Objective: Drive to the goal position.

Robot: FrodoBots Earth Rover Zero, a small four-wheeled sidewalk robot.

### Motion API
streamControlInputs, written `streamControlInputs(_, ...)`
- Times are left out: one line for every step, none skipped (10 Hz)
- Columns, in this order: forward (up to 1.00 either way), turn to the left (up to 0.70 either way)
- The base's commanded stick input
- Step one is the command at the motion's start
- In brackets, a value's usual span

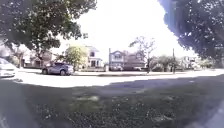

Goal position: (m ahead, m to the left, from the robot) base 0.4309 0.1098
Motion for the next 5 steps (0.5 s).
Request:
streamControlInputs(-0.08,-0.16)
streamControlInputs(-0.08,-0.16)
streamControlInputs(-0.08,-0.16)
streamControlInputs(-0.08,-0.16)
streamControlInputs(-0.08,-0.16)
